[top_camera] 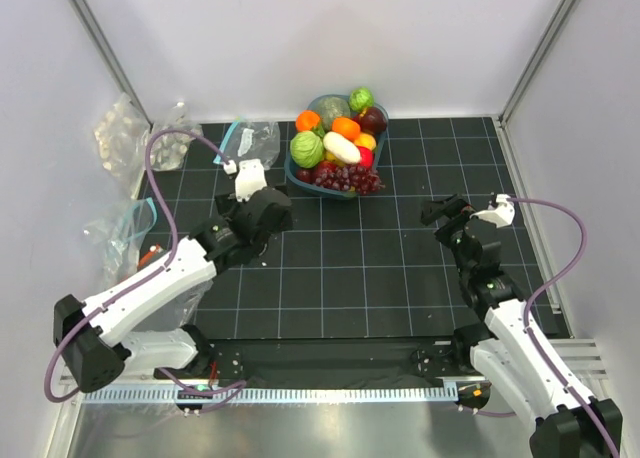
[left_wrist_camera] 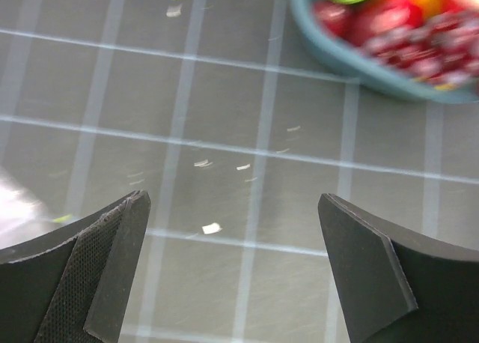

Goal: Place the food in the zip-top bag and seal the zipper
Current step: Pick up the zipper food storage bag at the corner of the board.

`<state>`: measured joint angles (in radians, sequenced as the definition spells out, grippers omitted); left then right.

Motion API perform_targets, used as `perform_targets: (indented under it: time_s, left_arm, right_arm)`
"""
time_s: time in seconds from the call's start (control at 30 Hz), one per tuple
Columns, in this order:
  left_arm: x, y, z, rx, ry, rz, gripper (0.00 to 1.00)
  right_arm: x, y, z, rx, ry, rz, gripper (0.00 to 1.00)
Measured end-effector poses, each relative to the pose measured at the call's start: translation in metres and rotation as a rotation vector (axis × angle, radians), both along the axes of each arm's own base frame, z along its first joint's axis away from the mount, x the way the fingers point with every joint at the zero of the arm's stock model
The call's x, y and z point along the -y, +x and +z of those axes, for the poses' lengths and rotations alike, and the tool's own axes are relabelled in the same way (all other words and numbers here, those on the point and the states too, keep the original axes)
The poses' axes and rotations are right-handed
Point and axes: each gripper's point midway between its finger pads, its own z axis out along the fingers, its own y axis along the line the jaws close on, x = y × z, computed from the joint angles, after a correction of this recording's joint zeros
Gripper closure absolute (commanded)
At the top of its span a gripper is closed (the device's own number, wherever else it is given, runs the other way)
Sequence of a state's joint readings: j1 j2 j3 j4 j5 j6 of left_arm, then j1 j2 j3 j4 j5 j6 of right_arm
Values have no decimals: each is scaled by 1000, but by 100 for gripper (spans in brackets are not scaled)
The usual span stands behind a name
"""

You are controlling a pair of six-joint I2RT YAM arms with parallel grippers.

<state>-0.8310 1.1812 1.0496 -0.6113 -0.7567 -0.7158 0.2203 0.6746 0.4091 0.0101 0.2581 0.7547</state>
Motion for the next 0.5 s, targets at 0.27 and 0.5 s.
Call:
perform_targets:
  time_s: [0.27,0.5]
  left_arm:
    - [-43,-28,-20,-257,334,60,0]
    - [-77,-48,-73,-521,591,132,0]
  right_arm:
    - [-4,2,-8,-27,-2,17,0]
    - [-5,3,-7,-24,-3,28,0]
